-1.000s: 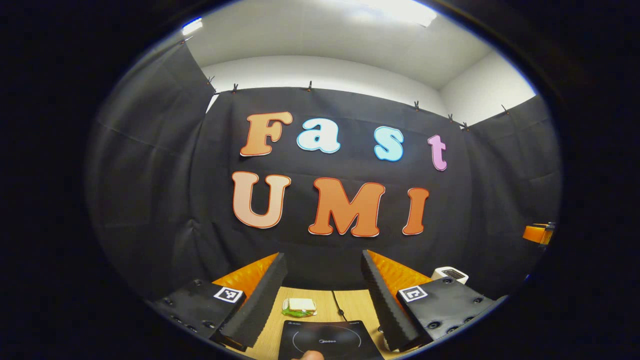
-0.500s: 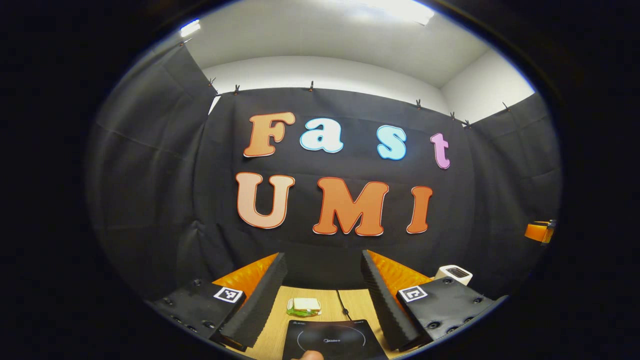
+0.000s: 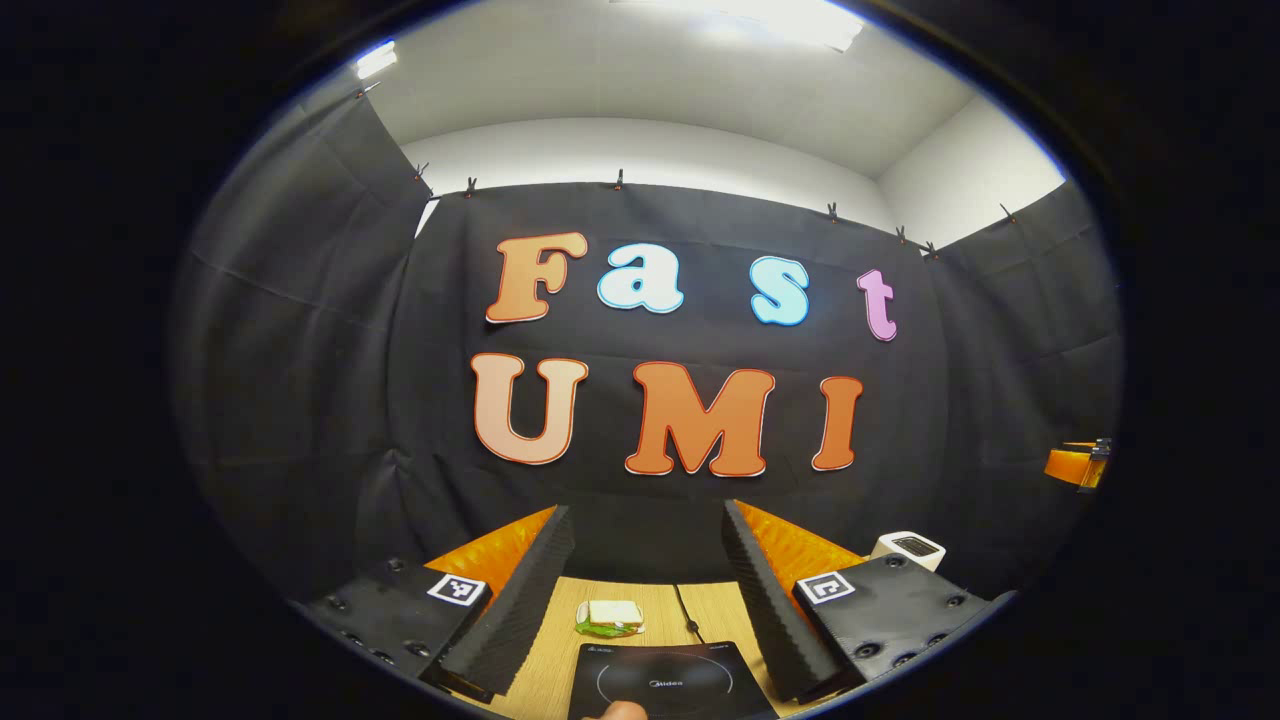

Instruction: First push the handle of the pot to place it horizontally, then grasp the pot with both hands and set it on the induction cooktop.

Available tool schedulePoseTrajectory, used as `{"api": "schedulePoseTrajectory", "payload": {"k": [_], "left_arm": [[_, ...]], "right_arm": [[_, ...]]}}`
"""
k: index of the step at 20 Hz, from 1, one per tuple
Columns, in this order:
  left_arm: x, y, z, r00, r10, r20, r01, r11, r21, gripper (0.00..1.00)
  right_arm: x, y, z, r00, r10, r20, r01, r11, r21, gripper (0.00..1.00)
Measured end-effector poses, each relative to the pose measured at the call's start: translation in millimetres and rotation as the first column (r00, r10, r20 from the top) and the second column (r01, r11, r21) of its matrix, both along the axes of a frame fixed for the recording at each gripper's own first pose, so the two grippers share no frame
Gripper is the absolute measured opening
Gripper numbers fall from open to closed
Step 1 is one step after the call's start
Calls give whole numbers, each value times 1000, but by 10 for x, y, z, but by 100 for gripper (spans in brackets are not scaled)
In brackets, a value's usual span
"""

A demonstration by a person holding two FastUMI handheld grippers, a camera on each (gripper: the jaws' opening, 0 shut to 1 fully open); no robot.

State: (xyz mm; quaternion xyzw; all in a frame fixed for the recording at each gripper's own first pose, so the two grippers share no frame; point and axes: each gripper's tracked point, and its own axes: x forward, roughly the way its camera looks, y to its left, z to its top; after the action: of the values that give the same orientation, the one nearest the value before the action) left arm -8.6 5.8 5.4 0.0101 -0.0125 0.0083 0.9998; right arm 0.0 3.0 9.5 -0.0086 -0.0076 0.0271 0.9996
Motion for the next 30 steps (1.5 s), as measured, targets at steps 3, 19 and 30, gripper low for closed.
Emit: {"api": "schedulePoseTrajectory", "payload": {"k": [3,19,30], "left_arm": [[12,-11,-21,1000,3,-2,-3,1000,-2,96],[-168,110,-9,1000,14,10,-14,1000,-7,96],[-312,192,51,999,24,24,-24,1000,-10,97]], "right_arm": [[-8,33,2,1000,19,-7,-19,1000,22,80],[-161,4,-620,993,29,-112,-26,999,30,2],[-387,-146,-1646,960,17,-281,2,998,69,0]]}}
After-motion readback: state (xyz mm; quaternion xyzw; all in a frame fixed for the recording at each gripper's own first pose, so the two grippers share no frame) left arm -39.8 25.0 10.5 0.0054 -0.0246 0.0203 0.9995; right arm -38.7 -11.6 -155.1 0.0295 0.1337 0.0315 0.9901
